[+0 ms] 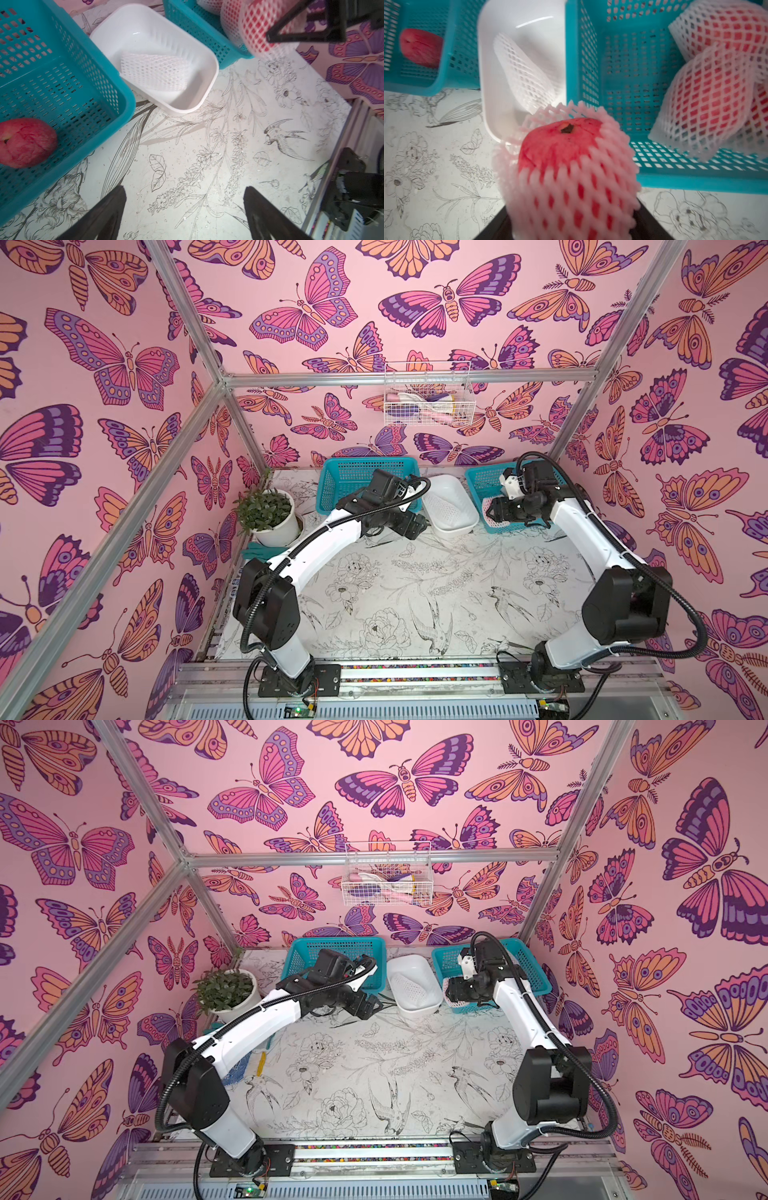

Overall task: Remove foam nets from apples
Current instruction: Pick up the apple from the basket, then place the apple at the center of the board.

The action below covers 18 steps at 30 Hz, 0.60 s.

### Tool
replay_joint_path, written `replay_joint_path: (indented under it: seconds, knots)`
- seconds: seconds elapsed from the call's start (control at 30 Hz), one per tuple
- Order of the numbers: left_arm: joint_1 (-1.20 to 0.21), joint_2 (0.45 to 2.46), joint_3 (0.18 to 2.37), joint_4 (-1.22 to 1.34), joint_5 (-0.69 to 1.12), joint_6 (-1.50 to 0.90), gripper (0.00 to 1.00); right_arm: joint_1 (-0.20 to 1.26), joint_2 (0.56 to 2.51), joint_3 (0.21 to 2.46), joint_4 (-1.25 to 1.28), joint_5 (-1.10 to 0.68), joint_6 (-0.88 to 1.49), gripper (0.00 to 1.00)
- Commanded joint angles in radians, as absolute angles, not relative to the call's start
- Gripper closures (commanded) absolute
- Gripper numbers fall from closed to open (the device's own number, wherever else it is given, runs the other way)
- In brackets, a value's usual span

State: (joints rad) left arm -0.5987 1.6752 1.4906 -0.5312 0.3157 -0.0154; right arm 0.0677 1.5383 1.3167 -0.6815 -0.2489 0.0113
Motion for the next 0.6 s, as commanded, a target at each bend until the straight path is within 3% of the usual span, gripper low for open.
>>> replay_joint_path:
  seconds: [0.0, 0.3, 0.57]
  knots:
    - [-0.601, 1.715, 1.551, -0.588, 0.395, -0.067, 0.11, 0.101, 1.439, 1.215, -0.505, -0.355, -0.022, 0.46]
    - [-0.600, 1.726, 1.595, -0.643, 0.472, -0.107, 0.12, 0.235, 1.283, 0.917, -0.130, -0.433, -0.070, 0.46]
    - [-0.599, 1.741, 1.587, -0.671, 0.469, -0.119, 0.17, 0.367, 1.298, 0.805, 0.076, -0.426, -0.142, 0.47]
